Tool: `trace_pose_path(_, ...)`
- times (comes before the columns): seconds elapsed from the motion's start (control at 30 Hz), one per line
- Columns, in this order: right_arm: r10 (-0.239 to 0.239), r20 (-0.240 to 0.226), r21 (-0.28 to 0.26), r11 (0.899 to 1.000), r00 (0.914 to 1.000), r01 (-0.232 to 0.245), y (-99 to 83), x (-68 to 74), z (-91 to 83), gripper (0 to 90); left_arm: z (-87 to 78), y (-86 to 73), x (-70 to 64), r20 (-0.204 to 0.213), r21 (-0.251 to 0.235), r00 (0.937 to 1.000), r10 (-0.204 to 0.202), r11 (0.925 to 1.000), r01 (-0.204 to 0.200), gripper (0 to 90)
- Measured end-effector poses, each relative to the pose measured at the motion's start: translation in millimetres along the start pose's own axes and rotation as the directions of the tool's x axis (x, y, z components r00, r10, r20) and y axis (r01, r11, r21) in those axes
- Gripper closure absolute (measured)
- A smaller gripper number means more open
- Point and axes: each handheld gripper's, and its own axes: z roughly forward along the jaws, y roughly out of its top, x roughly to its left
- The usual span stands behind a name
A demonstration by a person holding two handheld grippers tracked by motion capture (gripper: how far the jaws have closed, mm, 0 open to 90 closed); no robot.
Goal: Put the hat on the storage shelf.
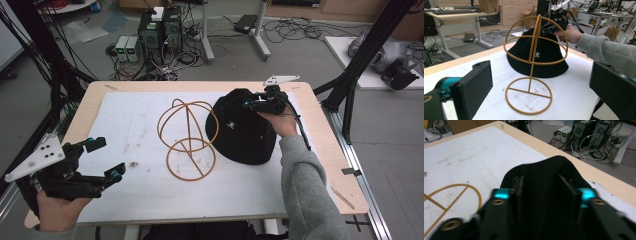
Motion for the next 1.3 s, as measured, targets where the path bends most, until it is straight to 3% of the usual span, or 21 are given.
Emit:
trace_pose_path(0.07, -0.005, 0.004, -0.003, 1.0, 1.0, 0.005, 0.4, 0.8, -0.2, 75.5, 0.2, 0.0, 0.0, -0.001, 0.001, 1.0, -0.002, 1.0, 0.002, 5.1)
trace_pose_path(0.2, -0.035, 0.016, 0.006, 0.999, 0.9992, 0.035, 1.9, 3.1, 0.2, 84.3, -0.1, 0.0, 0.2, -0.005, 0.001, 1.0, -0.003, 1.0, 0.003, 5.1)
trace_pose_path(0.6, -0.047, 0.011, 0.001, 0.999, 0.9988, 0.047, 5.8, 5.6, -7.5, 87.8, -2.1, 0.9, -0.1, -0.006, -0.006, 1.0, -0.004, 1.0, 0.004, 5.1)
trace_pose_path(0.9, -0.039, 0.013, -0.056, 0.998, 0.9992, 0.04, 17.6, 5.3, -35.5, 88.0, -2.8, 1.0, 0.1, -0.008, -0.007, 1.0, -0.005, 1.0, 0.004, 5.1)
trace_pose_path(1.13, -0.068, 0.011, -0.072, 0.995, 0.9976, 0.069, 42.2, 11.6, -63.7, 87.9, -4.1, 1.3, 0.7, -0.011, -0.01, 0.9999, -0.007, 0.9999, 0.007, 5.1)
trace_pose_path(1.3, -0.086, 0.037, -0.087, 0.992, 0.9956, 0.089, 59.0, 18.0, -85.4, 87.7, -4.4, -0.8, 3.3, -0.013, -0.008, 0.9998, -0.018, 0.9998, 0.018, 5.1)
